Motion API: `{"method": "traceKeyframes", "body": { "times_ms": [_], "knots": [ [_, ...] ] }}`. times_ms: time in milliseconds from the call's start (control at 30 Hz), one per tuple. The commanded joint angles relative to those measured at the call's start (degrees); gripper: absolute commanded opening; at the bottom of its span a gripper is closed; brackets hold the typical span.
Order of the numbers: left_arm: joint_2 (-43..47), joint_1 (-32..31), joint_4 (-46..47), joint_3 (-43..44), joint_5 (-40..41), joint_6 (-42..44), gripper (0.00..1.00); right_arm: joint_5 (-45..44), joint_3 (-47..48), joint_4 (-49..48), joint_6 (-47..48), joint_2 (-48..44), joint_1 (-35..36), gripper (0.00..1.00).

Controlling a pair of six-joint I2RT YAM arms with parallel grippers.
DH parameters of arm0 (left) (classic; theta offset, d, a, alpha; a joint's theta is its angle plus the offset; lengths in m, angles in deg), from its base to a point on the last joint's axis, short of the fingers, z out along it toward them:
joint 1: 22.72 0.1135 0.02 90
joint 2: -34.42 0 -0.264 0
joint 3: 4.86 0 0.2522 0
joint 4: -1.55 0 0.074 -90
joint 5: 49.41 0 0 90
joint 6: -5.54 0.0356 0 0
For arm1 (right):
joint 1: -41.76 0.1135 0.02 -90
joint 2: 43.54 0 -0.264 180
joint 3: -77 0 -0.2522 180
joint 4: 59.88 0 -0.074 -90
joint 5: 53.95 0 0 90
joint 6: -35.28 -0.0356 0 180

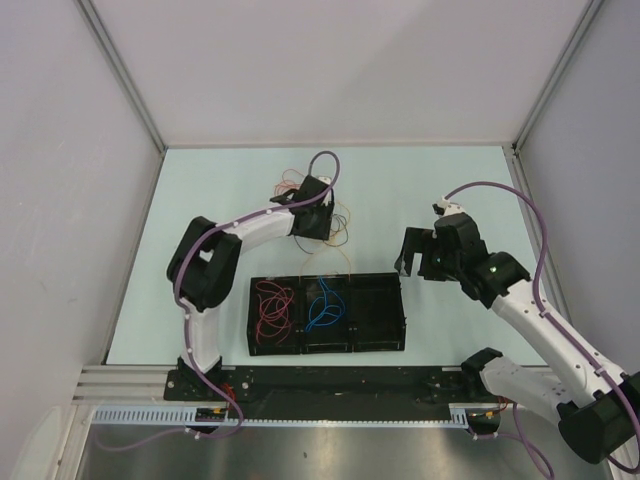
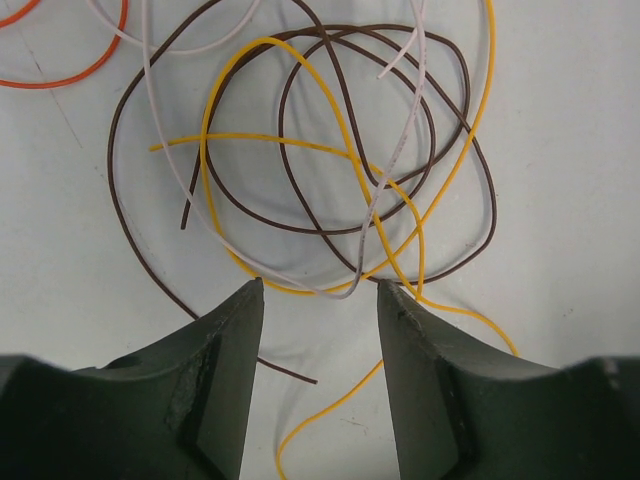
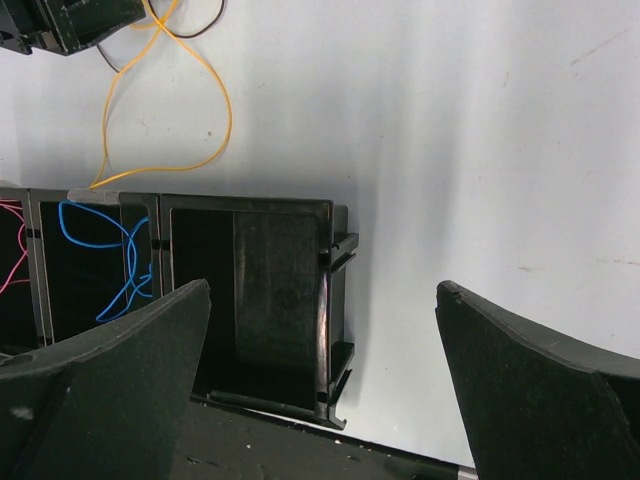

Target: Untangle the cables

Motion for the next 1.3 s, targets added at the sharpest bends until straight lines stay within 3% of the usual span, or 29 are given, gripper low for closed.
{"method": "traceKeyframes", "body": {
  "times_ms": [0,133,233,333,400,433,700,1000,1100,1267],
  "knots": [
    [-1.0,-0.2,2.0,2.6,-0.4,1.7,0.54,0.2,0.1,-0.8,0.8,0.4,-0.2,1.0],
    [-2.8,-0.2,1.8,4.0,-0.1,2.2,0.52,0.1,0.1,-0.8,0.8,0.6,-0.3,1.0],
    [-3.9,-0.2,1.9,5.0,-0.3,2.6,0.44,0.3,0.1,-1.0,0.9,0.9,-0.3,1.0],
    [-4.9,-0.2,1.8,6.8,-0.7,2.8,0.28,0.2,0.1,-1.2,0.9,1.3,-0.4,1.0],
    [-5.9,-0.2,0.6,8.1,-0.4,2.9,0.03,0.4,0.1,-1.1,0.9,1.4,-0.4,1.0],
    [-5.8,-0.2,-0.5,10.2,-0.3,2.9,0.0,0.4,0.1,-1.2,0.8,1.3,-0.3,1.0],
    [1.4,-0.1,-14.3,25.2,6.8,3.3,0.0,1.5,0.1,-1.4,0.0,0.1,-0.4,1.0],
    [8.5,-0.4,-22.2,59.2,2.6,4.0,0.0,3.4,0.1,-3.3,-1.3,-2.6,-0.4,1.0],
    [13.9,-0.5,-16.5,58.7,-2.1,2.8,0.0,3.4,0.1,-3.4,-1.7,-4.3,-0.4,1.0],
    [20.7,-0.5,-10.8,47.3,-11.8,0.4,0.0,3.4,0.2,-3.5,-1.9,-6.9,-0.6,1.0]
  ]
}}
